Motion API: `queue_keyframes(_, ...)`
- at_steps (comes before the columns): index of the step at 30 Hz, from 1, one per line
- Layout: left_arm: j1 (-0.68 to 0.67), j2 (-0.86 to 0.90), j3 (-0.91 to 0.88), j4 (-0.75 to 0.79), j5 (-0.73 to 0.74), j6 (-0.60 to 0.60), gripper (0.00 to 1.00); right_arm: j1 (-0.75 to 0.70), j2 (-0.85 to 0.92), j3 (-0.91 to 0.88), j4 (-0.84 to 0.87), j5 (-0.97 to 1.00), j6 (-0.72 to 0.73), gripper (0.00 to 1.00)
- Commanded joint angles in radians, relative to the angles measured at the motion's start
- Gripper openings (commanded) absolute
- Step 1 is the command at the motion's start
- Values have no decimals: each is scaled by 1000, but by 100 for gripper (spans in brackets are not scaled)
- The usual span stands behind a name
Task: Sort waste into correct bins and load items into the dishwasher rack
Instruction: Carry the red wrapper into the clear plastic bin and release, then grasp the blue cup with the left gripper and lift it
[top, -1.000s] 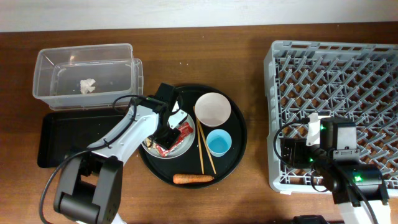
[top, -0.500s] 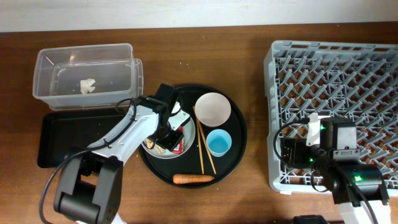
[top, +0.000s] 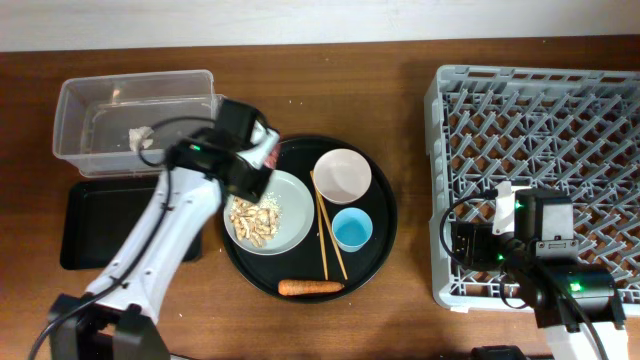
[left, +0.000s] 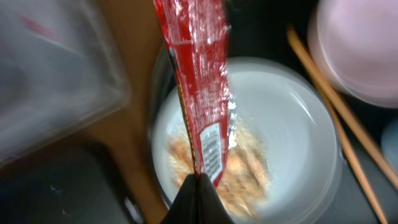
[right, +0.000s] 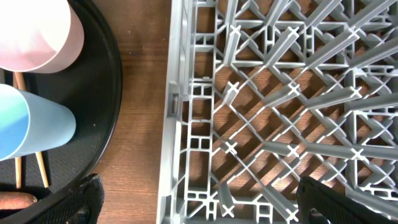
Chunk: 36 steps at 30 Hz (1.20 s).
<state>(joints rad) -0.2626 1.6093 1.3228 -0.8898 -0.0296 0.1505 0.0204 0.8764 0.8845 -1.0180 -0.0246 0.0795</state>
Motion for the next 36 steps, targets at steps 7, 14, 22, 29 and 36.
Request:
queue_keyframes(7,321,11,69,421,-28,-50,0,6,-3,18,0,-5,8,98)
queue_keyframes(14,373,168,69,473,-27,-71,9,6,-3,18,0,-5,7,98)
queue_keyframes(22,346,25,87,426,144,-72,51,6,-3,18,1,-5,7,98)
queue_keyframes(29,96,-1,81,7,356,-72,52,6,-3,18,0,-5,8,98)
queue_keyframes(36,-259,81,64,-3,355,-76,56,6,-3,18,0,-5,8,98)
